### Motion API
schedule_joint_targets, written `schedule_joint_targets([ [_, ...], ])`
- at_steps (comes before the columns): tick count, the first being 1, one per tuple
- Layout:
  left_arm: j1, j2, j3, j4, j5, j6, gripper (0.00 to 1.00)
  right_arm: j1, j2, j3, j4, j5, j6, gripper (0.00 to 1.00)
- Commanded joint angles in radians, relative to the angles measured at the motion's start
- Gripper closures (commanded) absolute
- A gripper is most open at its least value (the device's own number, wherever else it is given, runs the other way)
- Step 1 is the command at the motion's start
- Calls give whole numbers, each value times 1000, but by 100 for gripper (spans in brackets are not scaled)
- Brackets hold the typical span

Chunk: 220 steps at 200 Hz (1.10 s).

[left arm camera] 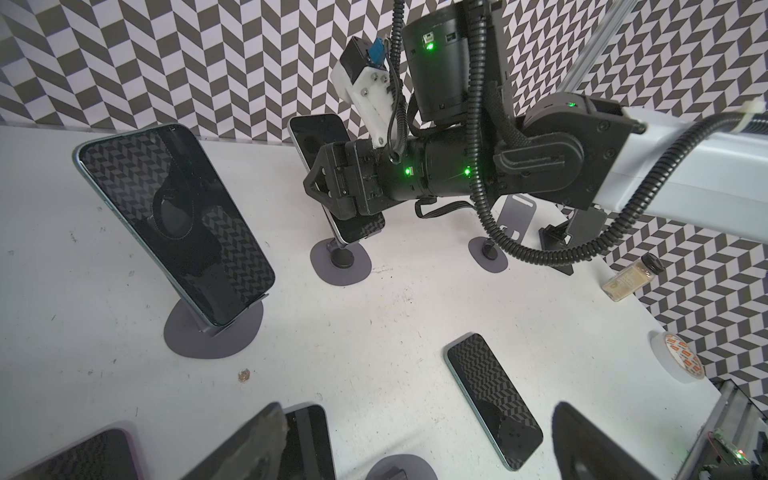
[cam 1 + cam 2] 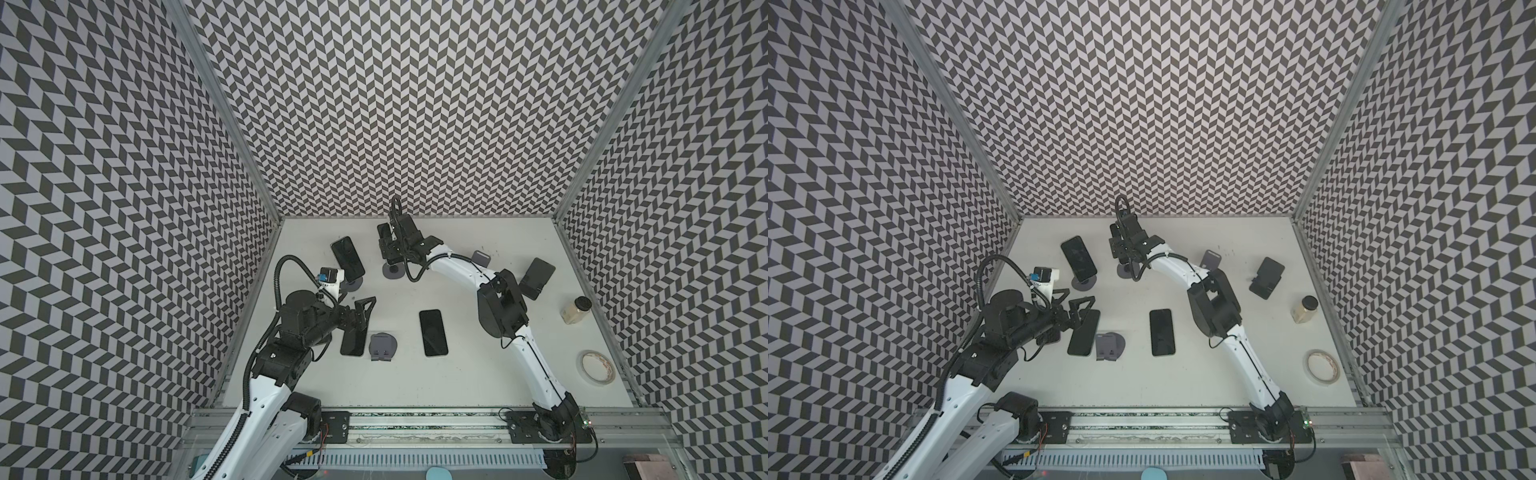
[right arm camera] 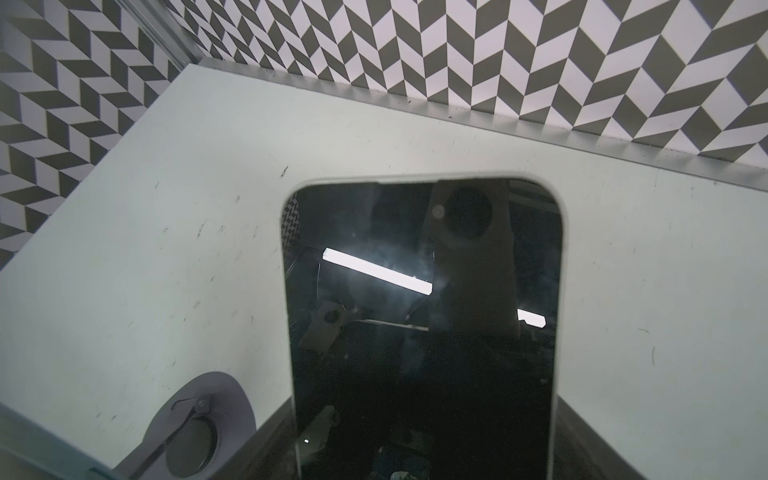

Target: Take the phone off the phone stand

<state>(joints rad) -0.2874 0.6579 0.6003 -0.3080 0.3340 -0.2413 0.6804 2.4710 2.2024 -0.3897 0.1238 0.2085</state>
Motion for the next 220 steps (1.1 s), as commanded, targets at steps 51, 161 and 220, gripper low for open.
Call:
schedule_joint_targets([
  [51,-4,-20,-8,11,-9,0,0,8,-45,0,65,28,-6,24],
  [161,-4,-43,-8,10,-12,0,0,9,-92,-24,97,30,21,28],
  [220,-3,-47,-8,9,-16,0,0,8,-114,-24,104,30,16,28],
])
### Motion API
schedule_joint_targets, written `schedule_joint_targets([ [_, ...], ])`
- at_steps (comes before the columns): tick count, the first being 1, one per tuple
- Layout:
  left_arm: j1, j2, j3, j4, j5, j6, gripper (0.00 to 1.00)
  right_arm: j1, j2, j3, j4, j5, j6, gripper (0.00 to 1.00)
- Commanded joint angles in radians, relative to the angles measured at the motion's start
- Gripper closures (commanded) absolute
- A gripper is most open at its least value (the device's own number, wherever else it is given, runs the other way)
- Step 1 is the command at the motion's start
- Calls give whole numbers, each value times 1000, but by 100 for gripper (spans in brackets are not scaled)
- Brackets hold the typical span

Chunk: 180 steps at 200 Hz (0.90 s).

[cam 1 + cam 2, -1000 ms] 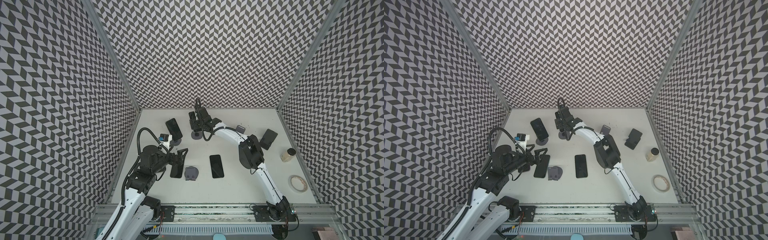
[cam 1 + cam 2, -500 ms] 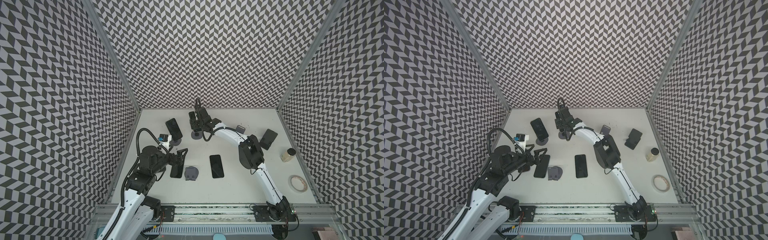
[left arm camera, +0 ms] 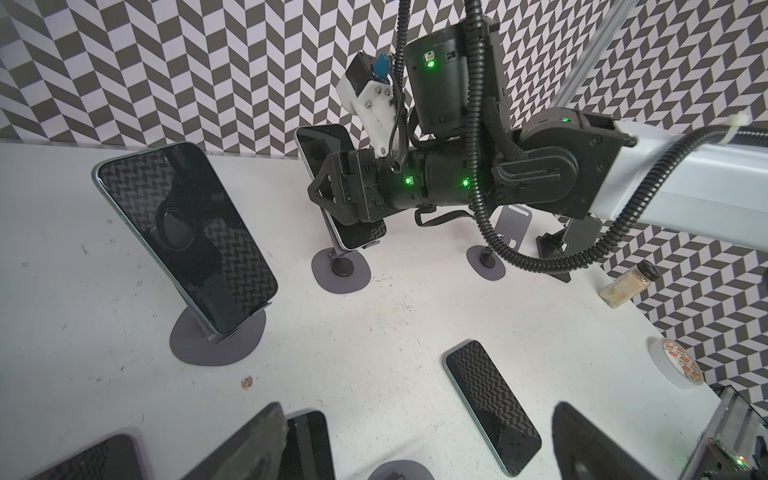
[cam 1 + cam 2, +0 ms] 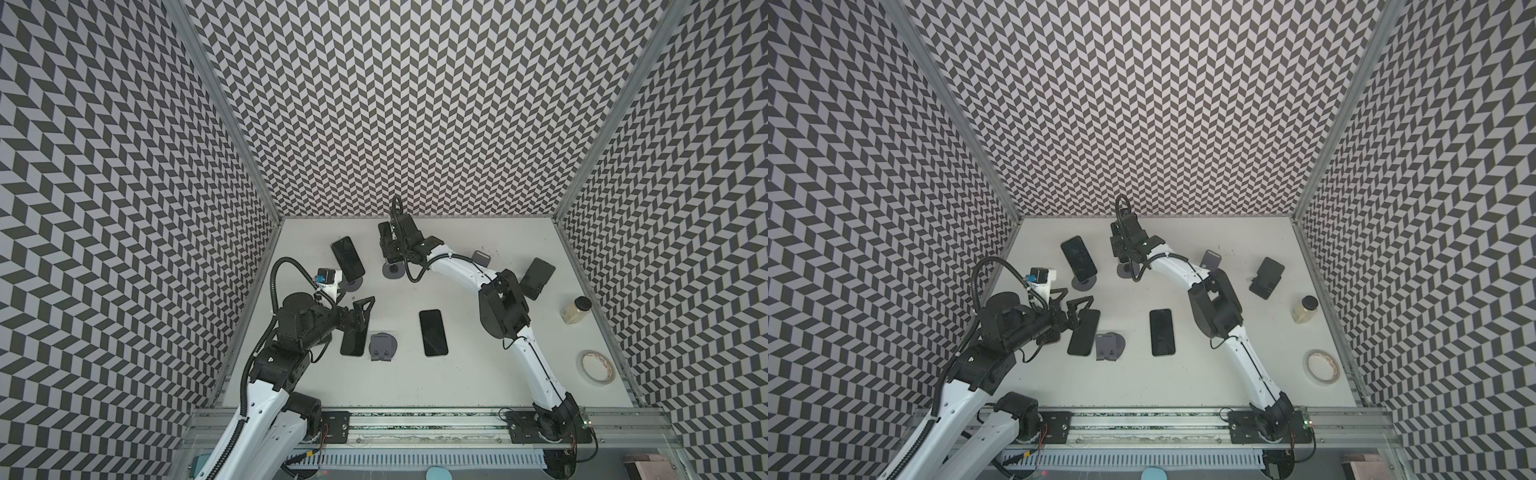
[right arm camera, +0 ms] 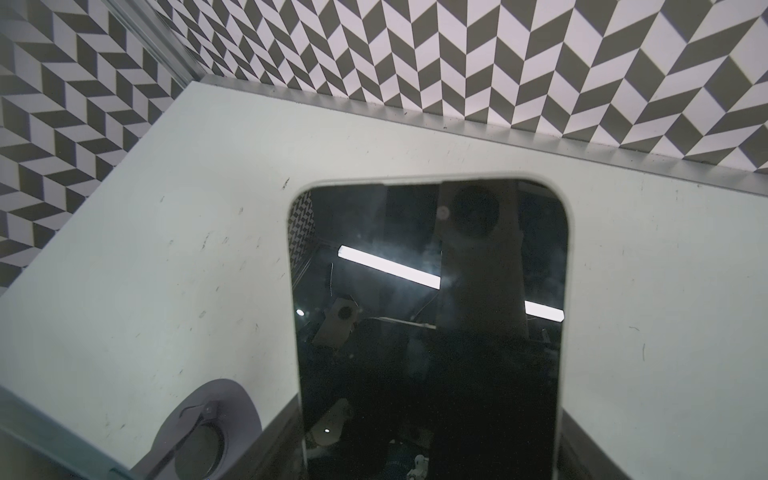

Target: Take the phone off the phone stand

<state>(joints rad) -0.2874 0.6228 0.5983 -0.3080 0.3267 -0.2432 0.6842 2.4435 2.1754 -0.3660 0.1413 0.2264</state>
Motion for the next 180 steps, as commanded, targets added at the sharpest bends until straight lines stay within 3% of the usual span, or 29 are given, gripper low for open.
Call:
schedule_joint_targets([
  [1,-4,-12,-5,9,-9,2,0,5,-86,3,81,11,-1,28],
  [180,-2,2,32,-7,-56,-29,0,5,-274,-111,96,-59,52,30],
])
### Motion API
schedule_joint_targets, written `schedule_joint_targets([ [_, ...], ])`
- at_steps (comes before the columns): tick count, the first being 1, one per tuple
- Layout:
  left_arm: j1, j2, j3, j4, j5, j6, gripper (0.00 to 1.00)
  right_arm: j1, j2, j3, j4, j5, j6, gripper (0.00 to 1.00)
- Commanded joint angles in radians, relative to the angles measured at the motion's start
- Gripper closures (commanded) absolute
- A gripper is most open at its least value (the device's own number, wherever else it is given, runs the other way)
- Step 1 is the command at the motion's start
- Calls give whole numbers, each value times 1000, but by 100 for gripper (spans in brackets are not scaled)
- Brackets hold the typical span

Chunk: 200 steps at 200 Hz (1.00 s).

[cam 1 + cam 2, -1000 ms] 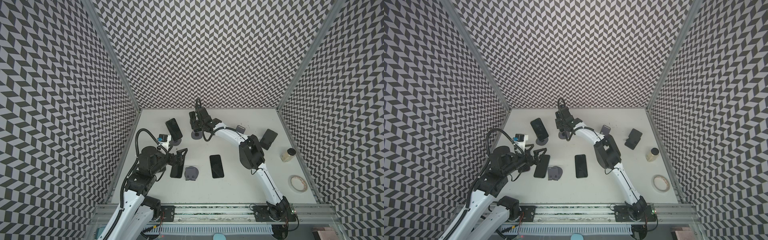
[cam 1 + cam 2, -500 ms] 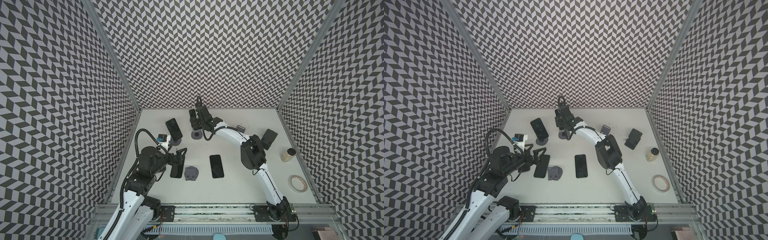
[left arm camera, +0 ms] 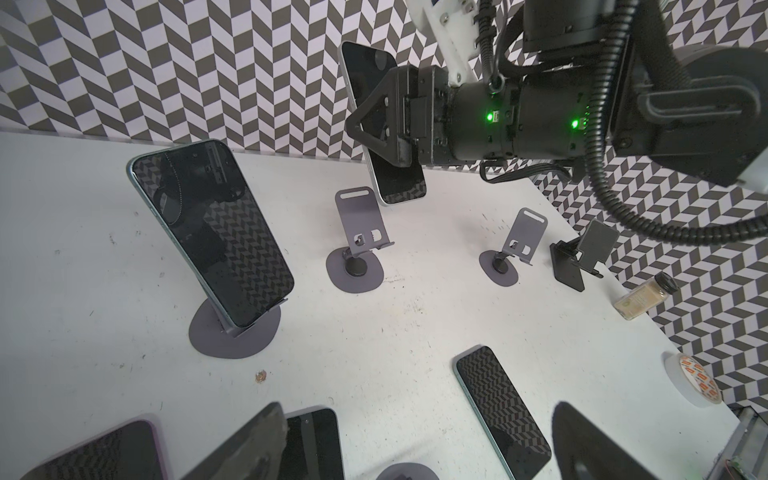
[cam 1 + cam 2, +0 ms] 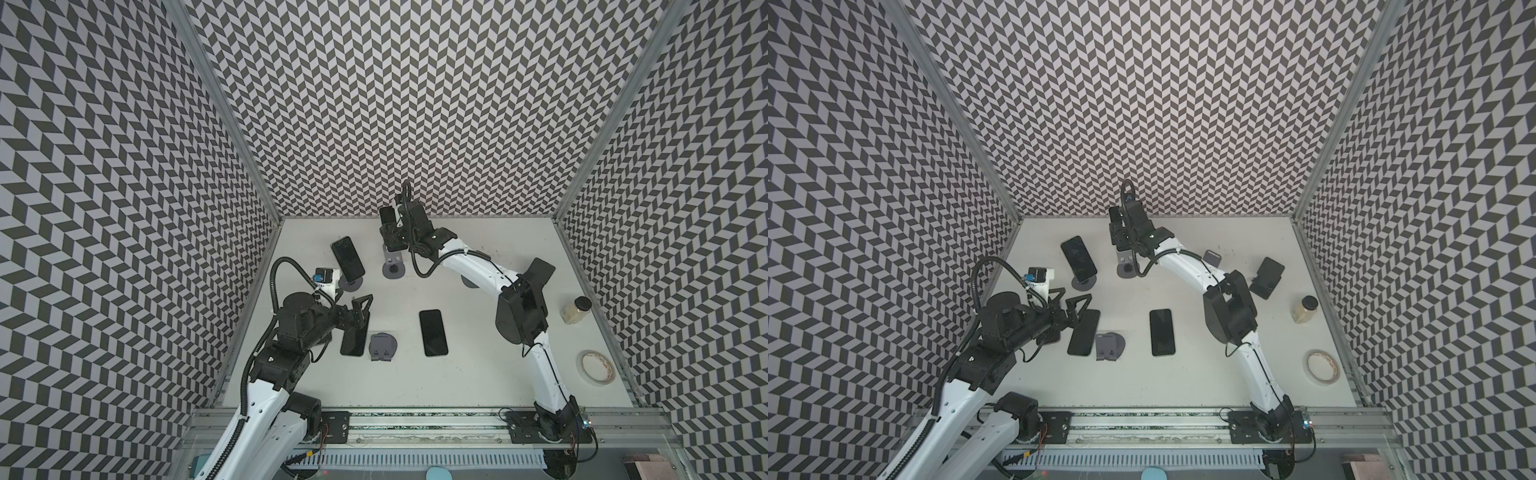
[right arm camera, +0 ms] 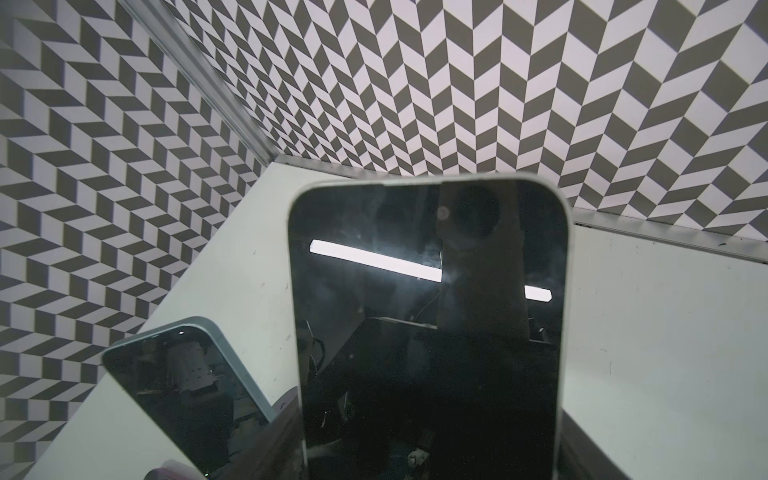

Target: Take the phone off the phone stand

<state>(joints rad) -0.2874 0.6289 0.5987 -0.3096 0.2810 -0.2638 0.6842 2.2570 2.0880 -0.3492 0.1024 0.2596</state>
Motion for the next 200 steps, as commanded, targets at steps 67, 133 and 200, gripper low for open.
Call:
schedule_joint_targets([
  [67,-4,44,70,12,40,-20,2,3,-251,-241,115,-32,32,30],
  [133,-10,114,81,90,93,-46,4,-17,-446,-518,168,-23,57,30],
  [200,-120,237,103,180,63,-77,5,-50,-609,-686,158,29,58,30],
])
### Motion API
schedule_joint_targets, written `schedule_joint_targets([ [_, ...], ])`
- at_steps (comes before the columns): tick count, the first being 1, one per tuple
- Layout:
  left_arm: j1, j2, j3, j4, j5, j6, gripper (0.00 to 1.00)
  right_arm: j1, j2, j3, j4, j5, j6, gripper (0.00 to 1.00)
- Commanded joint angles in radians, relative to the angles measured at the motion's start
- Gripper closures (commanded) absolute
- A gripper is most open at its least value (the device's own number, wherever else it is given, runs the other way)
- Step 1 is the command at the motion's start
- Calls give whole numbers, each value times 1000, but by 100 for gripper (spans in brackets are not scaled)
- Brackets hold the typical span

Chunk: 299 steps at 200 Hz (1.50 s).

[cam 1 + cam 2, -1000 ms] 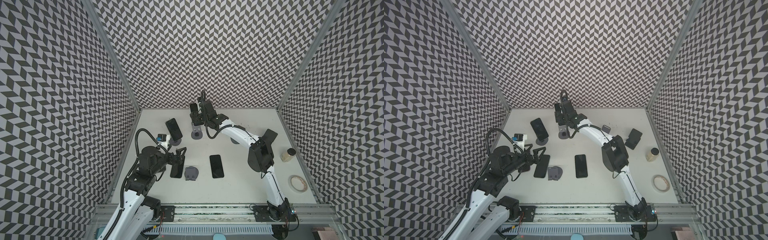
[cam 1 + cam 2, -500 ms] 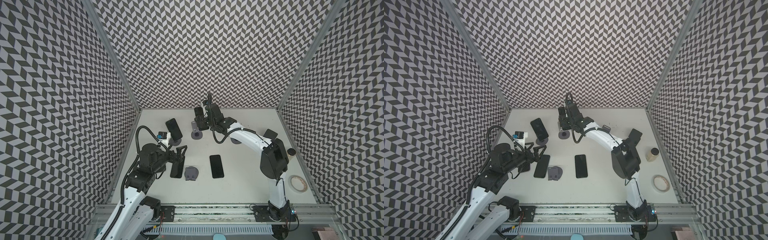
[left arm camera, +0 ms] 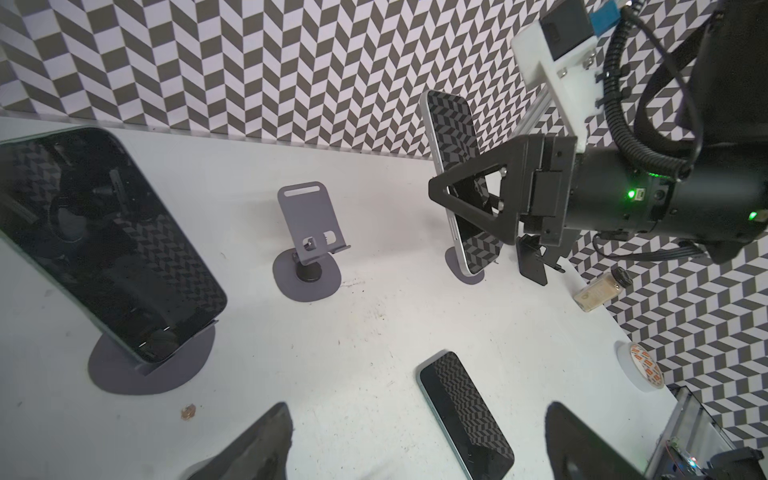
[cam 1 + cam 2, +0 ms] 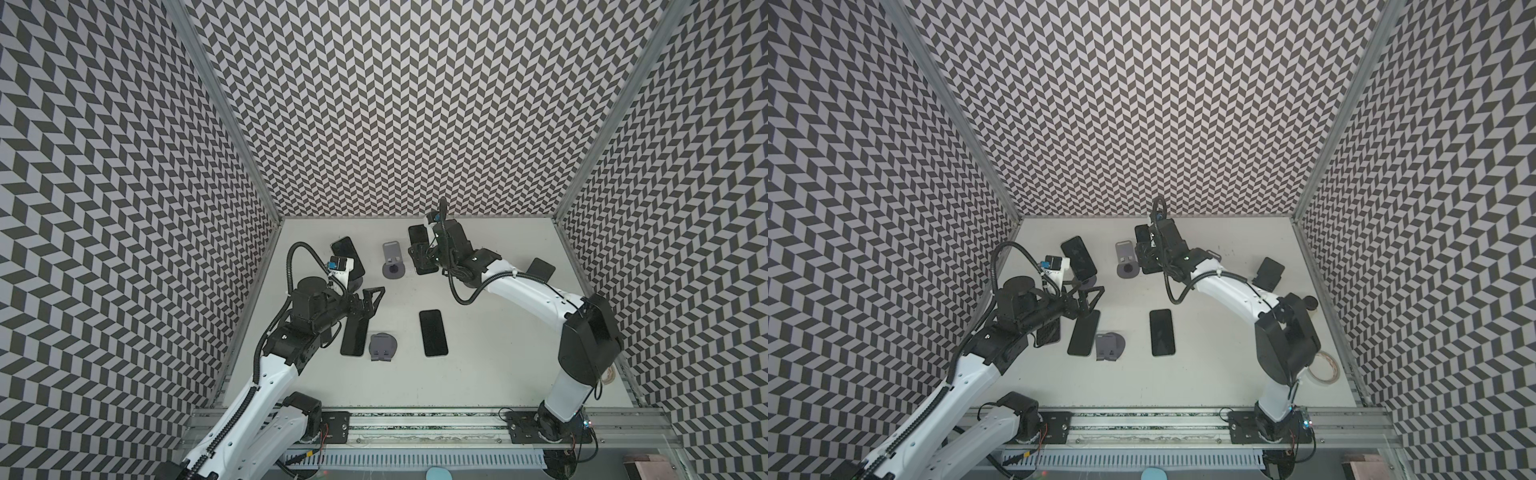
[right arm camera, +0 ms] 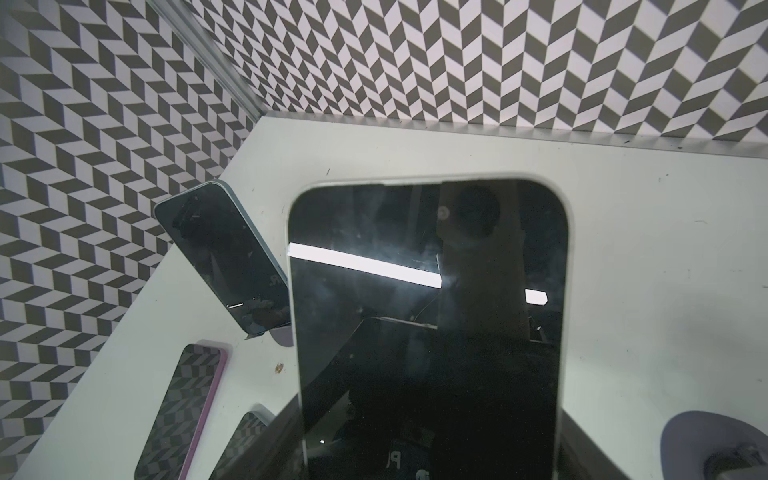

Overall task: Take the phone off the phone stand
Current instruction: 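Carry the black phone off with the right gripper while the left gripper moves inward, then carry the black phone toward the robot with the right gripper while the left gripper advances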

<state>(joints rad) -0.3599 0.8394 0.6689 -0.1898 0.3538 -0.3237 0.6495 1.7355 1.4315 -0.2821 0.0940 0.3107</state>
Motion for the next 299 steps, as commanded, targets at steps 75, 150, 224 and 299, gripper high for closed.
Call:
schedule_joint_targets([
  [75,-177,108,54,161,-45,-48,5,-57,-191,-96,47,44,2,30],
  [150,-277,234,82,296,-79,-65,5,-137,-318,-189,16,11,-39,30],
  [224,-404,426,233,312,-90,-48,5,-229,-470,-305,-15,-2,-48,30],
  [299,-491,530,312,342,-108,-66,7,-290,-588,-358,-80,10,-78,30],
])
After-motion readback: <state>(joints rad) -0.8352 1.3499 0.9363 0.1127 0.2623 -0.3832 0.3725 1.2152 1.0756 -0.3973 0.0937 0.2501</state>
